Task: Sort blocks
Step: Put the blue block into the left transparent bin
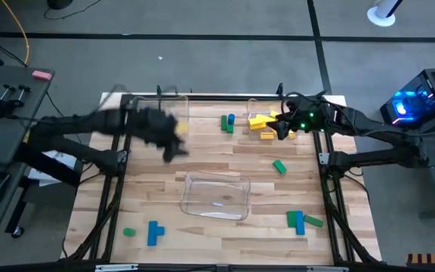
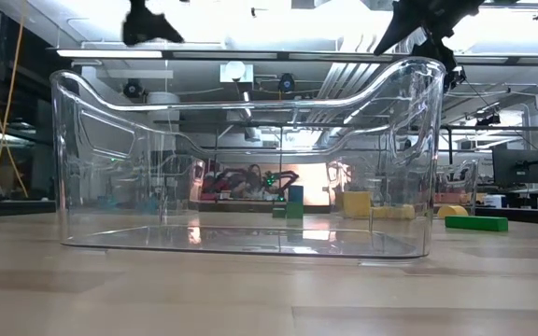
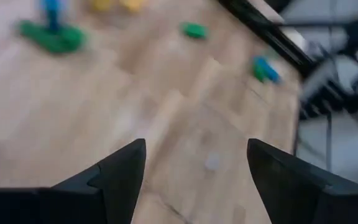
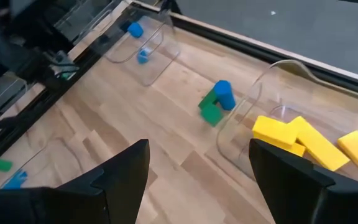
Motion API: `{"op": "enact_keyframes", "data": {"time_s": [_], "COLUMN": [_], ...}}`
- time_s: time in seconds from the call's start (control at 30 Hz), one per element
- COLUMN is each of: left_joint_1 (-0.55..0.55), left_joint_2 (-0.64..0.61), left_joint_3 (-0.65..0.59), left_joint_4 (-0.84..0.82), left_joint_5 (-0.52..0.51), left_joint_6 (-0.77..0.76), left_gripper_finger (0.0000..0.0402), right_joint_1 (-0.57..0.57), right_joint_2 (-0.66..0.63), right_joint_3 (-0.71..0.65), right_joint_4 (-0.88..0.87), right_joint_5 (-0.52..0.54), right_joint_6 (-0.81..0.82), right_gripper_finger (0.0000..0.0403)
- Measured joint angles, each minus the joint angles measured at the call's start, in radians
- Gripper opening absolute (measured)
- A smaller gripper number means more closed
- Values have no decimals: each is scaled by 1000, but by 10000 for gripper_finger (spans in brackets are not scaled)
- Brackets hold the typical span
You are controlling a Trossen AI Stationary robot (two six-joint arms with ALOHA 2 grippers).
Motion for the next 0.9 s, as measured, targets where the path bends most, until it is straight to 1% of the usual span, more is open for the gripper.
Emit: {"op": "enact_keyframes", "data": {"time_s": [0.1,0.17,0.27,0.4,0.5,0.57,0.63,0.77,0.9], "left_joint_1": [-247,-394,-580,-769,-847,-877,-895,-903,-906], "left_joint_2": [-5,12,63,177,276,335,382,432,445], "left_joint_3": [-53,-97,-166,-223,-233,-233,-232,-232,-232], "left_joint_4": [-3,-19,-23,-45,-19,14,58,162,215], "left_joint_5": [-152,-232,-264,-254,-246,-243,-219,-115,-101], "left_joint_6": [-56,-122,-213,-241,-240,-233,-236,-244,-260], "left_gripper_finger": [268,268,268,268,268,268,268,268,268], "right_joint_1": [19,28,31,31,29,29,29,29,29], "right_joint_2": [0,0,0,0,0,0,0,0,0], "right_joint_3": [0,0,0,0,0,0,0,0,0], "right_joint_4": [0,0,0,0,0,0,0,0,0], "right_joint_5": [3,13,16,17,18,18,18,18,18], "right_joint_6": [0,0,0,8,11,10,10,8,8], "right_gripper_finger": [272,272,272,272,272,272,272,272,272]}}
